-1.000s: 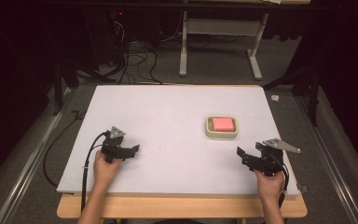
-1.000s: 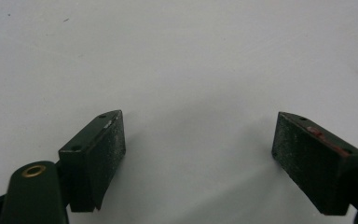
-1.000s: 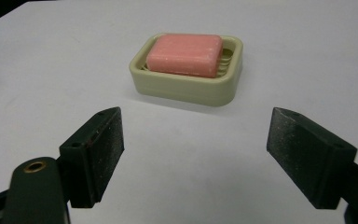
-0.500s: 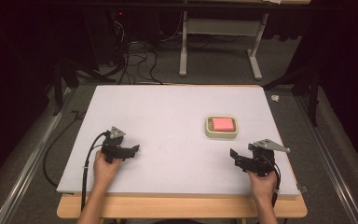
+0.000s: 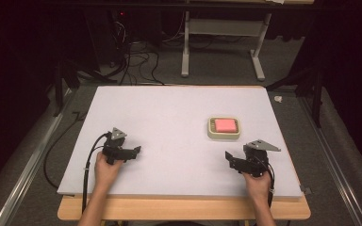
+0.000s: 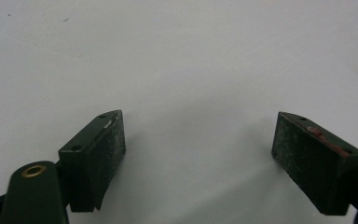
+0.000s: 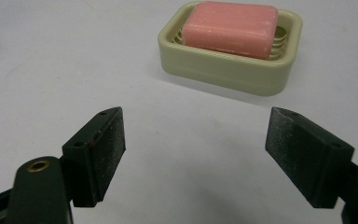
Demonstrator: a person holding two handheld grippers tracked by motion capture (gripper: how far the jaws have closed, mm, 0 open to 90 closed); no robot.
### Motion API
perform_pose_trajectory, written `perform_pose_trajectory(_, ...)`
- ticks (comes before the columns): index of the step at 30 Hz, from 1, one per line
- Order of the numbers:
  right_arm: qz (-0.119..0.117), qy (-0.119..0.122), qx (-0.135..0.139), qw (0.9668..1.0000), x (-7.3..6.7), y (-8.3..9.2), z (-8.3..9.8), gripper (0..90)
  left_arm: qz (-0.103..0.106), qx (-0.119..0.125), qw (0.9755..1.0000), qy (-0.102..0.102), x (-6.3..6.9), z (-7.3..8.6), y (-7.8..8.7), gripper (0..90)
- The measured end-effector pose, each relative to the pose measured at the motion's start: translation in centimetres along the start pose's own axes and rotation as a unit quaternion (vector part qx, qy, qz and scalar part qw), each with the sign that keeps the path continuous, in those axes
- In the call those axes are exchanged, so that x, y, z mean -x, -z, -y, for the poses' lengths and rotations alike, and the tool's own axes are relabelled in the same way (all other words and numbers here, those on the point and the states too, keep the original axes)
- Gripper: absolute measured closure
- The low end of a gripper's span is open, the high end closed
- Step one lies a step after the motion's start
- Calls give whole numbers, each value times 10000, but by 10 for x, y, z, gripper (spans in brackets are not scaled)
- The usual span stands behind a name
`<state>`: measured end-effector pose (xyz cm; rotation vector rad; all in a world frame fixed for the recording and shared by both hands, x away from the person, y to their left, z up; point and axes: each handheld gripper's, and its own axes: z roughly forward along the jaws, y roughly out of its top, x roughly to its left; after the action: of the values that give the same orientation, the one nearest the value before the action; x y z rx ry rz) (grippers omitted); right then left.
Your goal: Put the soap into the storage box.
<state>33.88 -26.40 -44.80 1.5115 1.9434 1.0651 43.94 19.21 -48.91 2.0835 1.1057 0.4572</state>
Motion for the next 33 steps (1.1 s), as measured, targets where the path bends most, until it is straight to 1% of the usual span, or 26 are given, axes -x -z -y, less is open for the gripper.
perform_pose_trajectory(4, 4, 104, -97, 9999, -3, -7, 1, 208, 0, 0, 10000, 1, 0, 0, 0, 178)
perform_pose_trajectory(10, 7, 194, -210, 9996, -7, -14, 0, 209, 0, -1, 10000, -2, 0, 0, 0, 178)
perform_pose_trajectory(13, 10, 186, -264, 9995, -9, -19, 0, 209, 0, 0, 10000, -1, 0, 0, 0, 178)
perform_pose_trajectory(19, 34, 288, -356, 9989, -14, -27, 0, 211, 0, -1, 10000, 0, 0, 0, 0, 178)
perform_pose_trajectory(21, 50, 279, -392, 9988, -15, -29, 1, 211, -1, 0, 10000, 1, 0, 0, 0, 178)
perform_pose_trajectory(26, 80, 341, -458, 9983, -17, -35, 1, 211, -2, -1, 10000, 1, 0, 0, 0, 178)
perform_pose_trajectory(33, 177, 403, -556, 9975, -20, -42, 2, 211, 0, -1, 10000, 1, 0, 0, 0, 178)
